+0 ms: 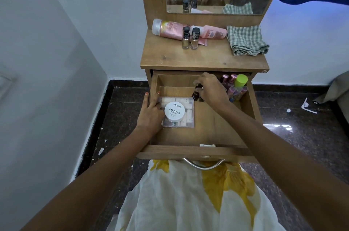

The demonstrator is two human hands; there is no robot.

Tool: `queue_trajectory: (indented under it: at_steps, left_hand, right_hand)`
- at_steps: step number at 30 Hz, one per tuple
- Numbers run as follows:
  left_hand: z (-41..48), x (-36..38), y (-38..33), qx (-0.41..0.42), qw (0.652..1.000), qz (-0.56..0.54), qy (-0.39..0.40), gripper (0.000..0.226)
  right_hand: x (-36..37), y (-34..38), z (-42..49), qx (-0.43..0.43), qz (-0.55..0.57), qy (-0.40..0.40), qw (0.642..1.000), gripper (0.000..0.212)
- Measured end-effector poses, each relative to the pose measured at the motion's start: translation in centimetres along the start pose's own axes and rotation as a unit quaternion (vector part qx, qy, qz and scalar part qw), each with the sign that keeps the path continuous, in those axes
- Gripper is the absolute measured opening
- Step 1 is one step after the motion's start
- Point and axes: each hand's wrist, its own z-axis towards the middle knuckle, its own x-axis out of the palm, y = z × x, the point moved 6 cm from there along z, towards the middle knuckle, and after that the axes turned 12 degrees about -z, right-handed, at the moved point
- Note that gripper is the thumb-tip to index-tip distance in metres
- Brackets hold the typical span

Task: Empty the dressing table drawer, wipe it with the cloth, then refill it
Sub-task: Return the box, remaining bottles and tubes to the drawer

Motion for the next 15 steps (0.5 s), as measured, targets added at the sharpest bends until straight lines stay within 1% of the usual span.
queue_trajectory:
  at_steps: [3, 6, 9, 15]
  left_hand:
    - [0.0, 0.0, 0.0, 0.002, 1.000, -0.003, 0.004, 0.041]
    - [0.1, 0.1, 0.0, 0.004, 1.000, -0.002, 0.005, 0.043]
    - [0.1, 0.1, 0.0, 0.004, 1.000, 0.001, 0.005, 0.044]
    - [0.1, 0.1, -0.1, 0.010, 1.000, 0.013, 0.004, 0.045]
  right_hand:
    - [0.5, 0.3, 0.7, -0.013, -0.045, 0.022, 0.999, 0.027]
    - [1.2, 0.1, 1.0, -0.015, -0.075, 0.031, 0.997, 0.024]
    - [1.5, 0.0, 1.1, -0.015, -0.079, 0.033, 0.996, 0.021]
    - [1.8, -0.2, 1.4, -0.014, -0.057, 0.057, 0.997, 0.021]
